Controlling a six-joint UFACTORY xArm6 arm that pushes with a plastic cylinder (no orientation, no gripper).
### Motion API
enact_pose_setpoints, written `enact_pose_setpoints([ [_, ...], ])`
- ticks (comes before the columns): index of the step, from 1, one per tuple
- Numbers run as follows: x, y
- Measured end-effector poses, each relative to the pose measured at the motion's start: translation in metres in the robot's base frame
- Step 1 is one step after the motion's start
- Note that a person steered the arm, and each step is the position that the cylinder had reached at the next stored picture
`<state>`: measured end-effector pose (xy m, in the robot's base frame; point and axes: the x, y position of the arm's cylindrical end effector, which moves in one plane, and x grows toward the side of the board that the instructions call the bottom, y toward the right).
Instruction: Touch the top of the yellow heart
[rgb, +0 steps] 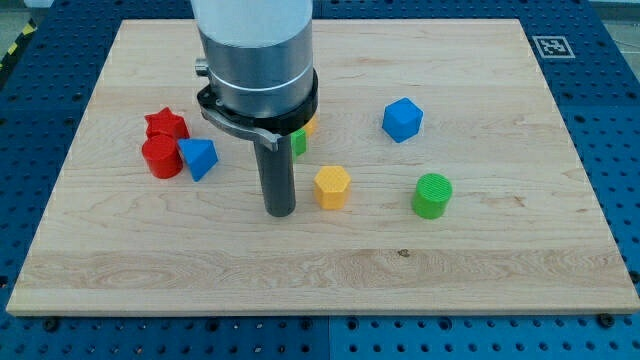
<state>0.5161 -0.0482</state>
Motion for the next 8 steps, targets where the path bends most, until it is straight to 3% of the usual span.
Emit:
enact_pose_setpoints([
  [6, -0.068, -0.006],
  [8, -0.073, -0.006],
])
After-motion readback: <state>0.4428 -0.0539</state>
